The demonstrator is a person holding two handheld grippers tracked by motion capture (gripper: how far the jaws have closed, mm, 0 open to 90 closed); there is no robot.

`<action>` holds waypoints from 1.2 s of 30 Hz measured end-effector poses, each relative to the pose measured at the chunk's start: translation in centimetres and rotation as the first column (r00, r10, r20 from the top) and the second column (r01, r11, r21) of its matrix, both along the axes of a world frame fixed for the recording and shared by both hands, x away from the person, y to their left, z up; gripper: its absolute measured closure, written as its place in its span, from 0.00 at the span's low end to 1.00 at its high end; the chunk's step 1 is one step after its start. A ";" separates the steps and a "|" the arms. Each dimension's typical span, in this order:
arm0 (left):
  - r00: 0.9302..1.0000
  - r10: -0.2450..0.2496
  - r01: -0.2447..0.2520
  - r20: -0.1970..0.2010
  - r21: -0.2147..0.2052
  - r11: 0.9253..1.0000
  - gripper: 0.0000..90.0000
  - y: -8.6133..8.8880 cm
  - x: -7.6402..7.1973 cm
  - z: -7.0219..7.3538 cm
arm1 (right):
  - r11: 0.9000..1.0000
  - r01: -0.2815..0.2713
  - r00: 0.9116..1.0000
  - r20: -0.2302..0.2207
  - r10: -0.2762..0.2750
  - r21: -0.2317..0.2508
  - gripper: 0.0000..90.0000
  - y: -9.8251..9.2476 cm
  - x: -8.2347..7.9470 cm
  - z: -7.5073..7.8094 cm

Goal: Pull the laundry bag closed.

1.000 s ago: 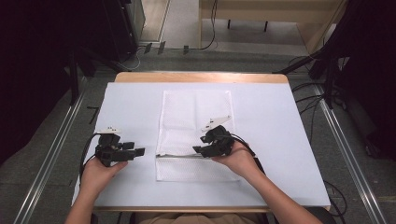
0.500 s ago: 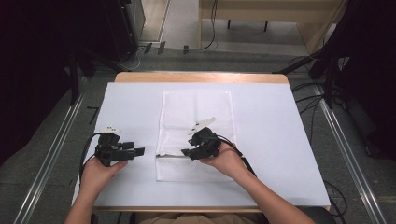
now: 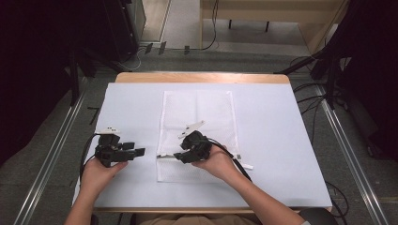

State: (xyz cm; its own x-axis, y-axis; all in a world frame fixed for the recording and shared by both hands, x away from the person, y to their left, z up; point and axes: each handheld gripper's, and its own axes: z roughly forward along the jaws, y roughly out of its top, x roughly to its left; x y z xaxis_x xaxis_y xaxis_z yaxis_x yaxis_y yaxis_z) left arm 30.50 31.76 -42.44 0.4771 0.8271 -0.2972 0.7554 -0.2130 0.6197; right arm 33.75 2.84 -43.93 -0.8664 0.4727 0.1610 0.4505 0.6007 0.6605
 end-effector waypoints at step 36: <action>1.000 -0.002 0.002 -0.001 -0.004 1.000 0.42 0.0 0.0 -0.1 | 0.999 -0.046 0.994 -0.096 0.049 0.025 0.86 4.7 0.2 -1.8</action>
